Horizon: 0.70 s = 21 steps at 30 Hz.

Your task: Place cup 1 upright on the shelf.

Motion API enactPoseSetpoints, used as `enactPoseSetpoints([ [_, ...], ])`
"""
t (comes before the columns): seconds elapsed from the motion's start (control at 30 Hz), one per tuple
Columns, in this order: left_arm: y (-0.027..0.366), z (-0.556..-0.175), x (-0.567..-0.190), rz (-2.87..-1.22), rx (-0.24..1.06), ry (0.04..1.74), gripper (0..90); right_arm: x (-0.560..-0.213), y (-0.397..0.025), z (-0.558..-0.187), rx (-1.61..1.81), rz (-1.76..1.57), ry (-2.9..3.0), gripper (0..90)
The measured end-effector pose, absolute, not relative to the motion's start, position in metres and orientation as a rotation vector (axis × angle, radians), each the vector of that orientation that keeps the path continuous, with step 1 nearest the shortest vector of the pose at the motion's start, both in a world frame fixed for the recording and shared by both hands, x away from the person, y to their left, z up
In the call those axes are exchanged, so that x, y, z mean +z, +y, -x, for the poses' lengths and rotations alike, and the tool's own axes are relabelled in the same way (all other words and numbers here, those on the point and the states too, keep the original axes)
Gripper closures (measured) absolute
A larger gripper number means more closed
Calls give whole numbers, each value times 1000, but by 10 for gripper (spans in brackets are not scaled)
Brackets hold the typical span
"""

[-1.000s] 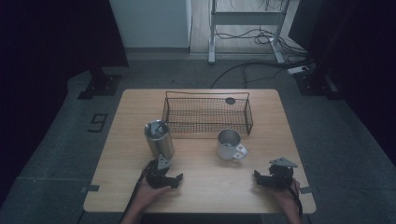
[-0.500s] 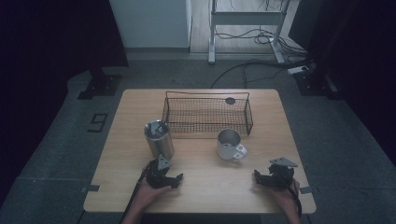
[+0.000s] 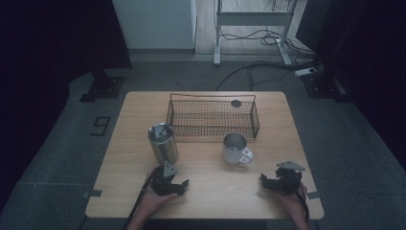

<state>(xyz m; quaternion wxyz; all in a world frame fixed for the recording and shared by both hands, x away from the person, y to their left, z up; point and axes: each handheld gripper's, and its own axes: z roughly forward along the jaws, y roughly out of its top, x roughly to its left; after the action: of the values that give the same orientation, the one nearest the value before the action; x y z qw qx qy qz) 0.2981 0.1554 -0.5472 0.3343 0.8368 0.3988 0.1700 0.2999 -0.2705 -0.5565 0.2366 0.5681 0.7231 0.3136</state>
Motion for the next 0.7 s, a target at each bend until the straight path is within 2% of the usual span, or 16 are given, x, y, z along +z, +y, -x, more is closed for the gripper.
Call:
enactPoseSetpoints([
  [0.7, 175, -293, -507, -2077, 468, 1078, 147, -556, -271, -300, 850, -1578, 1962, 27],
])
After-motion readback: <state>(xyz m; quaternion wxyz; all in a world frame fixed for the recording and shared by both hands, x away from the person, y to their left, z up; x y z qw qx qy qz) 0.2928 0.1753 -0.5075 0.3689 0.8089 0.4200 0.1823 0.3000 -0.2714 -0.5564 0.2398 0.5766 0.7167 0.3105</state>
